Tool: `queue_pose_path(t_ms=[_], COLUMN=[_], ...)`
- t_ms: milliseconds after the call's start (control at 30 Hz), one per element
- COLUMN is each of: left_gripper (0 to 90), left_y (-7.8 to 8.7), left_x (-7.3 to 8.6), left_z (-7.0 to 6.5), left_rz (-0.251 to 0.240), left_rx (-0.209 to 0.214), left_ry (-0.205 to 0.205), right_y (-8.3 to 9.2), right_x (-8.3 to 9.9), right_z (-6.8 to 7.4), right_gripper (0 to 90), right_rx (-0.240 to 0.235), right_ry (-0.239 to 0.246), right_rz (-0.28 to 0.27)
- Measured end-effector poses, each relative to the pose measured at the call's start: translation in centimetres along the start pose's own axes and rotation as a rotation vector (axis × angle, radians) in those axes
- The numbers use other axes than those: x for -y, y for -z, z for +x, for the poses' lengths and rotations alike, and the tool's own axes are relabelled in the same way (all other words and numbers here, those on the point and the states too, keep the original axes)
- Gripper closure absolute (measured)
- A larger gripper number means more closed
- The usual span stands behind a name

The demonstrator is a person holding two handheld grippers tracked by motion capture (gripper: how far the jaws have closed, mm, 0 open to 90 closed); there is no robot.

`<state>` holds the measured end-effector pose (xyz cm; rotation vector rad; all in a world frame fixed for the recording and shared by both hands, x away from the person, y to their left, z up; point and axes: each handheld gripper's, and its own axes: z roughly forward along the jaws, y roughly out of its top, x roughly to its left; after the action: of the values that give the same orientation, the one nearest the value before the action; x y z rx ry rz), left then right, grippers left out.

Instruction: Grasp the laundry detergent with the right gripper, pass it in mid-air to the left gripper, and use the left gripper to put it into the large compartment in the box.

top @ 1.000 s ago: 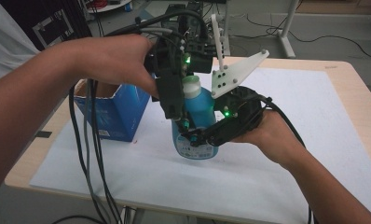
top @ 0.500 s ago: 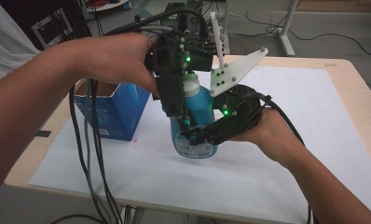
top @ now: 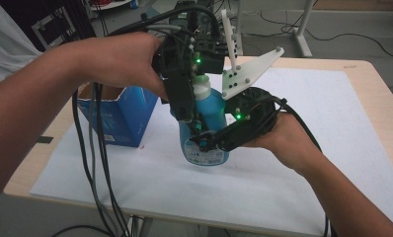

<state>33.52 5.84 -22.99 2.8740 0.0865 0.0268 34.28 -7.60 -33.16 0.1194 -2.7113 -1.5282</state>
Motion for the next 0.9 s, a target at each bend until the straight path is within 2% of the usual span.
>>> queue_pose_path(t_ms=[200,400,733,900], left_gripper=[33.9,37.1,37.9,38.1], left_y=[0.13,0.1,0.13,0.67], left_x=[0.03,0.05,0.05,-0.04], left_z=[-0.12,-0.22,-0.54,-0.56], left_rz=[-0.012,-0.009,-0.004,-0.013], left_rx=[0.005,0.016,0.019,0.027], left_ry=[-0.014,-0.024,-0.021,-0.013], right_y=[0.02,-0.05,-0.16,-0.03], right_x=[-0.01,-0.01,-0.07,-0.28], right_z=[0.01,0.01,0.17,0.23], right_gripper=[45.9,45.9,45.6,44.5], right_rx=[-0.003,-0.006,-0.017,-0.022], right_ry=[-0.008,-0.006,0.001,-0.003], right_rz=[-0.002,0.003,0.008,-0.009])
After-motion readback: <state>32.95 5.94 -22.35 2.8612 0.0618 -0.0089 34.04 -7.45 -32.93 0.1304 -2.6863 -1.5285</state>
